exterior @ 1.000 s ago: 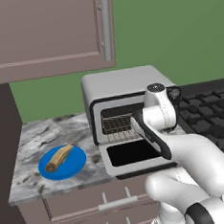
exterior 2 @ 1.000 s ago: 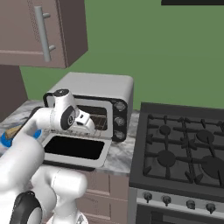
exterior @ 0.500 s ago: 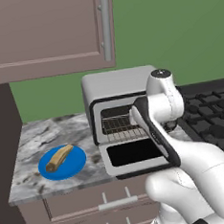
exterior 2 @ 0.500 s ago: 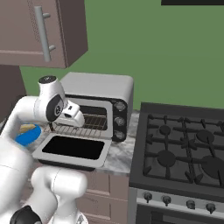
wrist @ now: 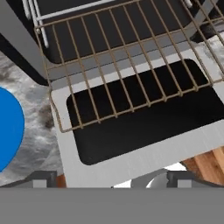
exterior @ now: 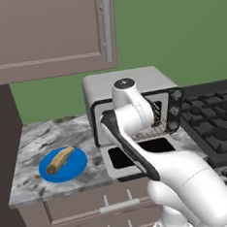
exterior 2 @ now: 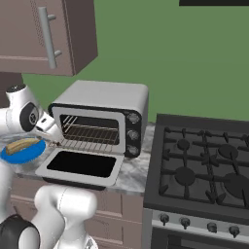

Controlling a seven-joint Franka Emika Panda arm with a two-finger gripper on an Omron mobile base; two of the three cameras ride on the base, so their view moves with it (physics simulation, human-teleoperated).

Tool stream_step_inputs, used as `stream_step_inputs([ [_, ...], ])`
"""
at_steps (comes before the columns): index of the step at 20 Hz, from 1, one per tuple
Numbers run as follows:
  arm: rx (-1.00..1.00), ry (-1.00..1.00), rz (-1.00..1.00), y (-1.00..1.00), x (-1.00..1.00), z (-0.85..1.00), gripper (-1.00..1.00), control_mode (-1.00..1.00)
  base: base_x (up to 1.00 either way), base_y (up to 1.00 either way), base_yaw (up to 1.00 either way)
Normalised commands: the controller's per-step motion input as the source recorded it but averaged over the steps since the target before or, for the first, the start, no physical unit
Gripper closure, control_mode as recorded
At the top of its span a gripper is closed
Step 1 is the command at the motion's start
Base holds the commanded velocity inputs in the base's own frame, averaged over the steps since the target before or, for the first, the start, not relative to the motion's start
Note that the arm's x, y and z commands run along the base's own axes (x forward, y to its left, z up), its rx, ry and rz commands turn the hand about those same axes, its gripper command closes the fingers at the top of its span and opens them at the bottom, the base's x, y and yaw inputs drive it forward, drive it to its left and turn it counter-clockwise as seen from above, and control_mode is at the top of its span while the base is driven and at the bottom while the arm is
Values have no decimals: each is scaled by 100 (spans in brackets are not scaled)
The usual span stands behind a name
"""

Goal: Pull the toaster oven rack outwards. Pick up the baguette from the plate and place it on the toaster oven rack. Close the toaster oven door fully and set the temperature to the lowest setting.

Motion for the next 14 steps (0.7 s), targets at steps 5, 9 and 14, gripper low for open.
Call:
stream_step_inputs([
  [5, 1, 4, -15, 100, 11, 0, -100, -100, 0, 0, 0],
  [9, 0, 13, -1, 74, 36, 0, -100, -100, 0, 0, 0],
  [14, 0, 7, 0, 90, 49, -17, -100, -100, 0, 0, 0],
])
